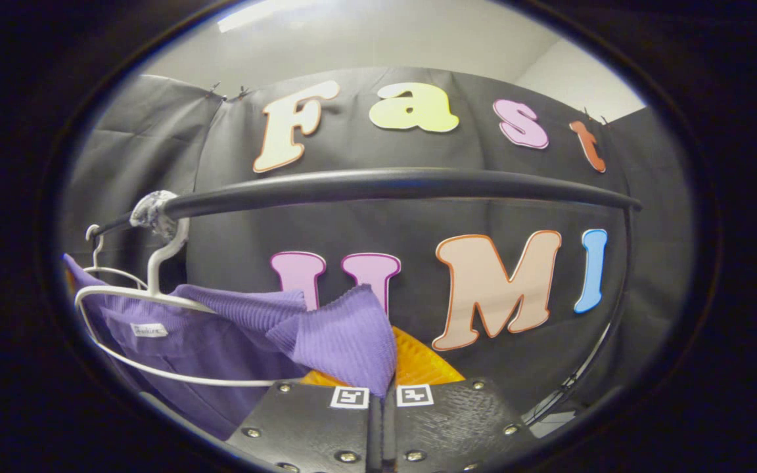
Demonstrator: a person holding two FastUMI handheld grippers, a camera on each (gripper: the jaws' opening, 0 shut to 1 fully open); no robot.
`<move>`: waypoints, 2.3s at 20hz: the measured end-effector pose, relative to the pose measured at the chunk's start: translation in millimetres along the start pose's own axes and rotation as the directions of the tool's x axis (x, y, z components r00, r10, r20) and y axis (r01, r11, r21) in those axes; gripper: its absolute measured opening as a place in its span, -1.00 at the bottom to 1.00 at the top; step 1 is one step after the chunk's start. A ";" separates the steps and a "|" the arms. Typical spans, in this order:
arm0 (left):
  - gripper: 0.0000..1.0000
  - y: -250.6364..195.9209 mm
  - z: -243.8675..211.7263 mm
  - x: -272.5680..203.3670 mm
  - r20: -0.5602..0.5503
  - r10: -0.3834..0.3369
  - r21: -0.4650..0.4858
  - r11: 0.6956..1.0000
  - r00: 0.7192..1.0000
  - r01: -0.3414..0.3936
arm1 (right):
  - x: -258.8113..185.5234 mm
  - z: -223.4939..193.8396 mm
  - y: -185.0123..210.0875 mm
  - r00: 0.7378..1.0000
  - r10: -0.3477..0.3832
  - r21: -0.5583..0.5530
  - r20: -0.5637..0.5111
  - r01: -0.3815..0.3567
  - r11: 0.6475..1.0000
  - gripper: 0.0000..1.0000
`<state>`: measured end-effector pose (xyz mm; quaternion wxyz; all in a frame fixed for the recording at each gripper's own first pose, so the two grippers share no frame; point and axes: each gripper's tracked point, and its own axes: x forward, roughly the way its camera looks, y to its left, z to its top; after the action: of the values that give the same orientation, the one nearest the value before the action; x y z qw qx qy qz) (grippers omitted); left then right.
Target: Grasp the clothes on the hanger with both hands and then place them into the laundry hamper below.
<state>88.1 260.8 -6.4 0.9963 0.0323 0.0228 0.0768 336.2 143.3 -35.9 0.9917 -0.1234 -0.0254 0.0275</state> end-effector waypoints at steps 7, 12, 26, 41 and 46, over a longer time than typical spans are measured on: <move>-0.95 0.7 7.4 39.6 0.038 -0.063 0.035 0.997 0.997 0.061 | 26.4 -4.0 -10.4 0.994 -0.093 0.026 0.054 0.091 0.995 -0.96; -0.96 -15.3 -9.1 58.5 0.032 -0.125 -0.001 0.992 0.992 0.126 | 39.9 -30.3 -11.1 0.992 -0.124 0.046 0.032 0.122 0.991 -0.96; -0.95 -29.5 -86.6 87.3 -0.035 -0.256 -0.187 0.951 0.966 0.245 | 57.7 -100.0 -19.1 0.981 -0.150 0.093 -0.120 0.161 0.983 -0.96; -0.95 -40.0 -200.7 53.0 -0.203 -0.231 -0.216 0.958 0.952 0.186 | -7.3 -231.0 -22.0 0.906 -0.081 0.101 -0.416 0.134 0.986 -0.96; -0.94 -36.9 -198.2 13.7 -0.210 -0.200 -0.213 0.965 0.957 0.155 | -59.5 -224.6 -17.7 0.905 -0.040 0.091 -0.424 0.087 0.992 -0.96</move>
<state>97.3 238.6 -207.0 0.9881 -0.0765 0.1329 -0.0081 290.5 67.9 -251.6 0.9793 -0.0721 0.1865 -0.0308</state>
